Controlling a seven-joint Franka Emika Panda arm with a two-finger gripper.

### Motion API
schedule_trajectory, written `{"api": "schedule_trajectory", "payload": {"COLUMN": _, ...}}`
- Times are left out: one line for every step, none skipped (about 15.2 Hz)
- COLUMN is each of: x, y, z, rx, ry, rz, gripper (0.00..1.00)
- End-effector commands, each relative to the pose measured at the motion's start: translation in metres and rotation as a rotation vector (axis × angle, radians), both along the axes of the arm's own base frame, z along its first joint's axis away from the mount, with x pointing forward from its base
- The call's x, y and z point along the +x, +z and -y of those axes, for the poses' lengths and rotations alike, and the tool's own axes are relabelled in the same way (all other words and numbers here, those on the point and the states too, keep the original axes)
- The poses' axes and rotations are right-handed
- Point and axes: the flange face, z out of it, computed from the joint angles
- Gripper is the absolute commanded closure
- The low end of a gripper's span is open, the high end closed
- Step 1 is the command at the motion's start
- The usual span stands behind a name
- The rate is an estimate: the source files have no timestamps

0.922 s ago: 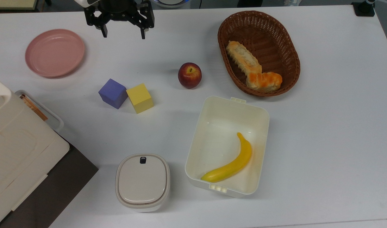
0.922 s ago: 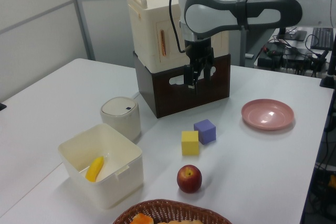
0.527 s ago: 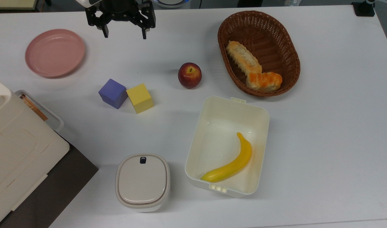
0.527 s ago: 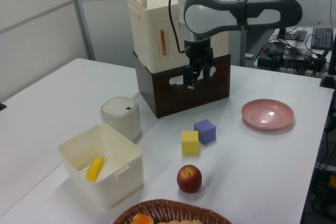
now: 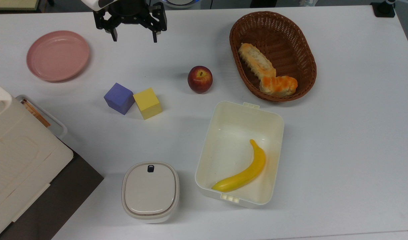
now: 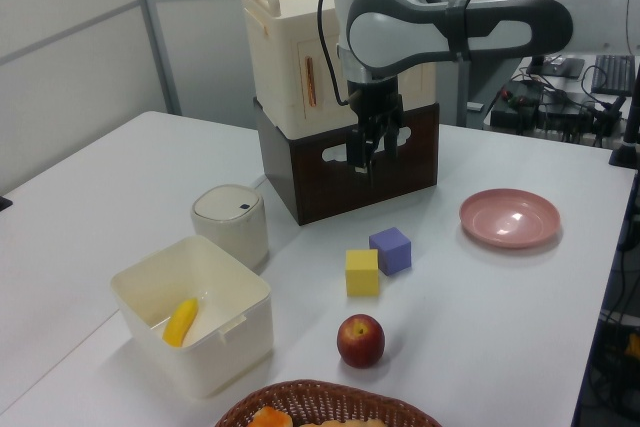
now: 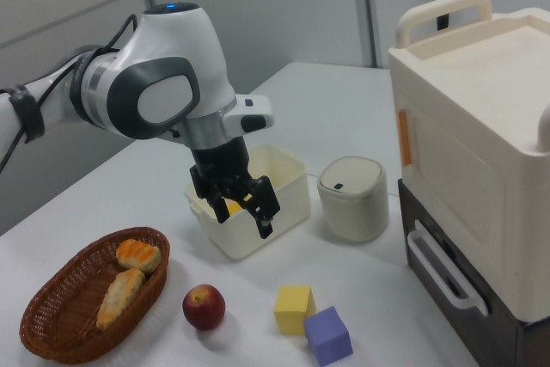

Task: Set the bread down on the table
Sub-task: 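Move the open gripper toward the wicker basket of bread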

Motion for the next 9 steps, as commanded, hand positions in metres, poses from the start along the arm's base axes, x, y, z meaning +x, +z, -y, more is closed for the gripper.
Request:
{"api": "schedule_trajectory", "payload": {"x": 0.001, "y": 0.001, "z": -0.006, "rx": 0.001, "ry": 0.009, "rz": 0.004, "gripper": 0.0}}
{"api": "schedule_trajectory", "payload": {"x": 0.001, "y": 0.0, "z": -0.007, "rx": 0.001, "ry": 0.011, "rz": 0.003, "gripper": 0.0}}
{"api": "schedule_trajectory", "payload": {"x": 0.001, "y": -0.002, "z": -0.009, "rx": 0.001, "ry": 0.014, "rz": 0.0, "gripper": 0.0}}
{"api": "schedule_trajectory", "payload": {"x": 0.002, "y": -0.004, "z": -0.012, "rx": 0.002, "ry": 0.018, "rz": -0.005, "gripper": 0.0}}
{"api": "schedule_trajectory", "payload": {"x": 0.003, "y": -0.005, "z": -0.015, "rx": 0.003, "ry": 0.023, "rz": -0.006, "gripper": 0.0}}
{"api": "schedule_trajectory", "payload": {"x": 0.005, "y": -0.01, "z": -0.019, "rx": 0.004, "ry": 0.027, "rz": -0.014, "gripper": 0.0}}
{"api": "schedule_trajectory", "payload": {"x": 0.006, "y": -0.012, "z": -0.028, "rx": 0.004, "ry": 0.038, "rz": -0.015, "gripper": 0.0}}
{"api": "schedule_trajectory", "payload": {"x": 0.007, "y": -0.013, "z": -0.035, "rx": 0.006, "ry": 0.05, "rz": -0.017, "gripper": 0.0}}
{"api": "schedule_trajectory", "payload": {"x": 0.007, "y": -0.013, "z": -0.044, "rx": 0.006, "ry": 0.061, "rz": -0.019, "gripper": 0.0}}
